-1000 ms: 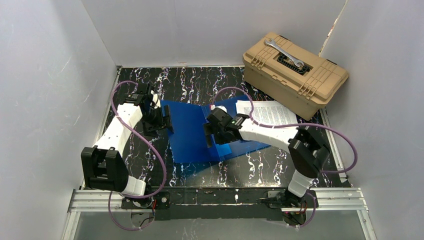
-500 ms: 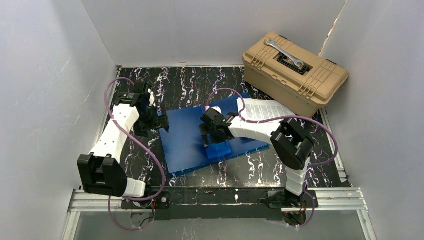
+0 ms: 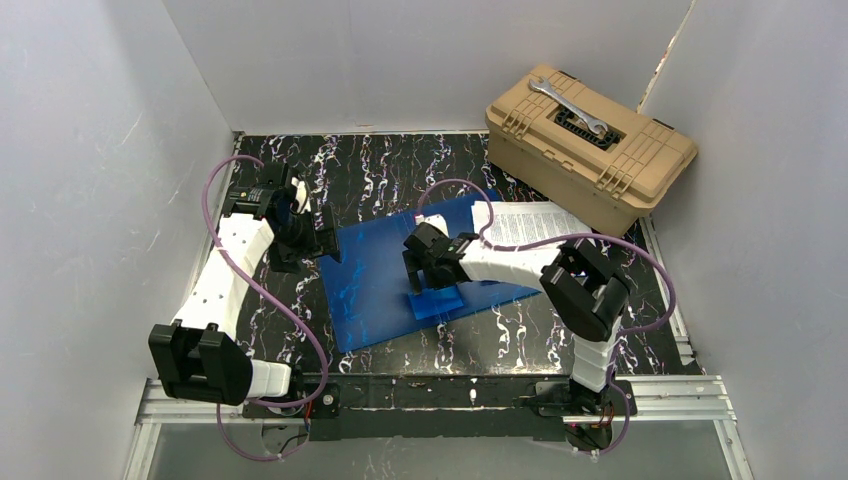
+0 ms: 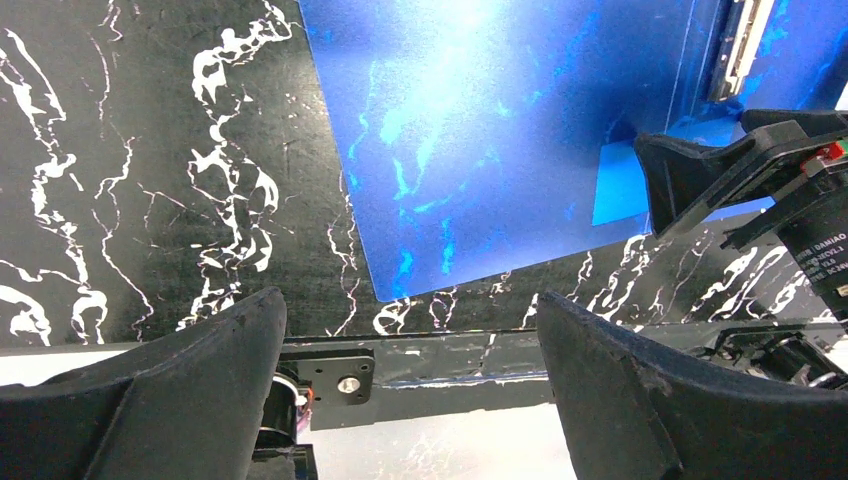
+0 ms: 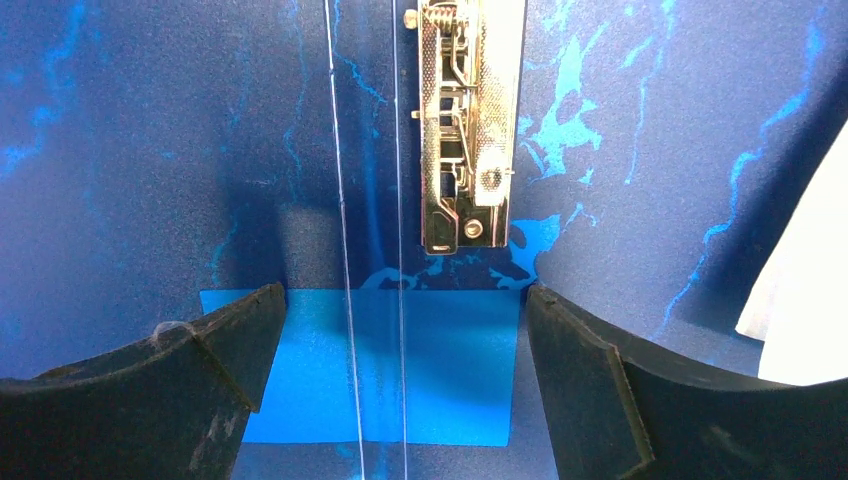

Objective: Put the files into the folder

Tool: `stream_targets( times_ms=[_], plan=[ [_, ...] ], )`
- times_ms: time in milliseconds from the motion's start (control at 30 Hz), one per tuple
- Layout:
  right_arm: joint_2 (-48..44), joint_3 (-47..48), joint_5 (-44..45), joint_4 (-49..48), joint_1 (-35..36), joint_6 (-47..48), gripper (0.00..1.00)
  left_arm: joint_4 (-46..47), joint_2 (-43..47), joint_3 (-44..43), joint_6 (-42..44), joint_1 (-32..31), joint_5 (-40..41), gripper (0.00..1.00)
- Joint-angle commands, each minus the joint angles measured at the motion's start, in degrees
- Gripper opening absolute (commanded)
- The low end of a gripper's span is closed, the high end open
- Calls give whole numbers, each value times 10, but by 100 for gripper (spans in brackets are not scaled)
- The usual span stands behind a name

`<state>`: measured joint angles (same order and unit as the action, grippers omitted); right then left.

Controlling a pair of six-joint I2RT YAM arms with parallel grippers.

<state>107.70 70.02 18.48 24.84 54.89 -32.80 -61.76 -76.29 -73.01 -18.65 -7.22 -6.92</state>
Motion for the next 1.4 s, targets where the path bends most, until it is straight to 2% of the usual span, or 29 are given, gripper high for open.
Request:
stream_targets(
  times_ms=[0,300,633,967,1200,1367],
  plan=[
    [37,-64,-27,9,0,-28,99,-5,20,1,-3,1,-29,95],
    [37,-88,-29,5,12,-54,98,16,16,14,-11,1,-65,96],
    [39,-19,21,68,26,-61,98,26,29,19,-6,1,-74,96],
    [-23,54,35,122,26,-64,98,23,40,6,1,1,-95,98],
    [-79,72,39,131,26,-57,98,23,45,17,7,1,-121,98],
    [-72,100,29,133,9,-29,96,24,54,33,6,1,-125,98]
  ],
)
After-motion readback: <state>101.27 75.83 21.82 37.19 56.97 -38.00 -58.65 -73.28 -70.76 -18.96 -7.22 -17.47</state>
